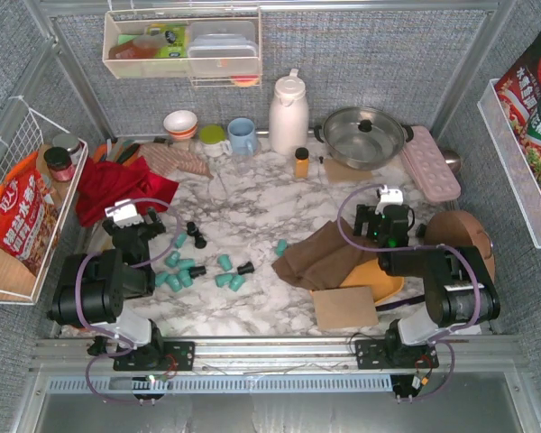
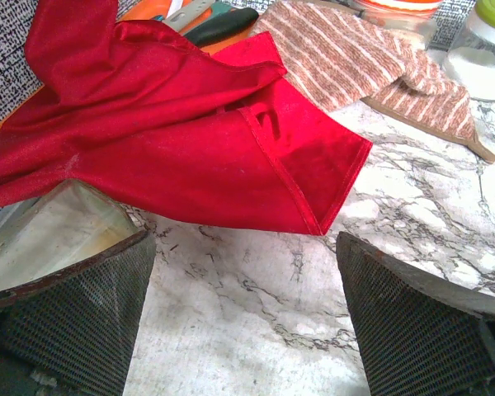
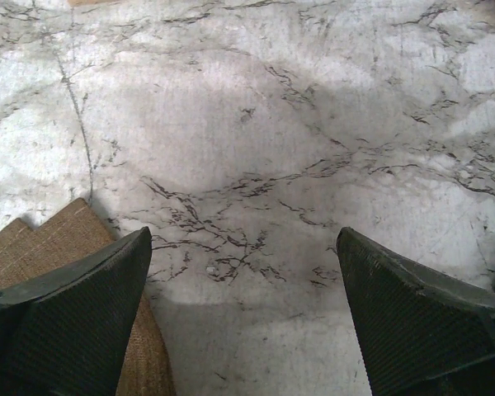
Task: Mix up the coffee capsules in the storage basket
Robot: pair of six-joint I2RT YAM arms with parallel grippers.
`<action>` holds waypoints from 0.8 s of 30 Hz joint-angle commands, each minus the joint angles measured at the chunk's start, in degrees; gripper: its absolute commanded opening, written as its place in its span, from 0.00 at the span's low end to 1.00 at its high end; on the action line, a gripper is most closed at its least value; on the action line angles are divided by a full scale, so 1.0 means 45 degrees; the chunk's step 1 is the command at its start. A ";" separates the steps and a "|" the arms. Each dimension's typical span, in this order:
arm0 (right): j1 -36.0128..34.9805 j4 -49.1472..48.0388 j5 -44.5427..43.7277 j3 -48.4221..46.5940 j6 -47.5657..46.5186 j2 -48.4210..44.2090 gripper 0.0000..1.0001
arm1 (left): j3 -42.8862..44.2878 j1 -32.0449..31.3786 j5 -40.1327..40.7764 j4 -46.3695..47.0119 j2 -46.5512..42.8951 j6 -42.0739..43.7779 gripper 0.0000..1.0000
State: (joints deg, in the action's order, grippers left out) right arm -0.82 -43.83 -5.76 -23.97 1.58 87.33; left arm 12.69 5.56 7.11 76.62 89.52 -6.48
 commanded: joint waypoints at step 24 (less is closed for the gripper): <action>-0.1135 0.3192 -0.2963 -0.0351 0.0328 -0.3746 0.99 | -0.0001 0.0014 -0.0097 0.0287 0.0030 -0.0064 0.99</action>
State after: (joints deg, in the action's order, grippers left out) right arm -3.60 -39.94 -7.66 -23.27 1.10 79.55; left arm 12.69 5.56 7.11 76.62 89.52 -6.48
